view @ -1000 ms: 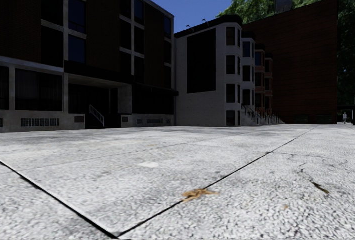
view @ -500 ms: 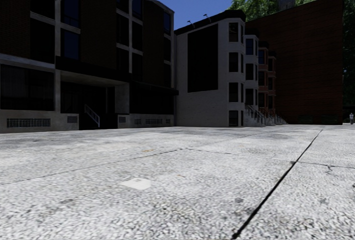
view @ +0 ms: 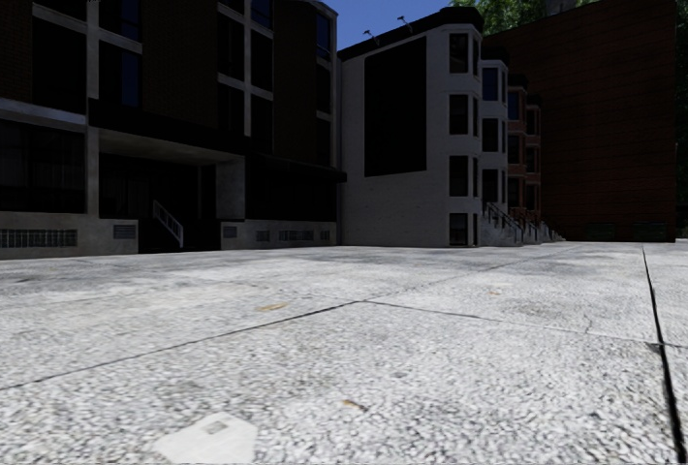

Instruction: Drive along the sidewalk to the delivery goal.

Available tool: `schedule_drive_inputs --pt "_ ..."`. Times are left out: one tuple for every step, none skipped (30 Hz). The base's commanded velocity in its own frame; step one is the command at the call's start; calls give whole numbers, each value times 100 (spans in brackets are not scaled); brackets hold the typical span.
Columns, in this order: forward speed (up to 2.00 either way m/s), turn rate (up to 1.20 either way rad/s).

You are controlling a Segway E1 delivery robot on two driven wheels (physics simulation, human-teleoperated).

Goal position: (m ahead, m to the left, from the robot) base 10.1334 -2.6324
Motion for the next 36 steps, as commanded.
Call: schedule_drive_inputs --pt "200 0" --pt "200 0" --pt "200 0" --pt "200 0" --pt "200 0" --pt "200 0" --pt "200 0" --pt "200 0" --pt "200 0" --pt "200 0" --pt "200 -1" --pt "200 -6" --pt "200 -6" --pt "200 -10" --pt "200 -13" --pt "200 -13" --pt "200 -15" --pt "200 -15" --pt "200 -16" --pt "200 -16" --pt "200 -16" --pt "200 -16" --pt "200 -16" --pt "200 -16" --pt "200 -17" --pt "200 -26" --pt "200 -26" --pt "200 -31" --pt "200 -32" --pt "200 -33" --pt "200 -33" --pt "200 -33" --pt "200 -33" --pt "200 -33" --pt "200 -33" --pt "200 -33"
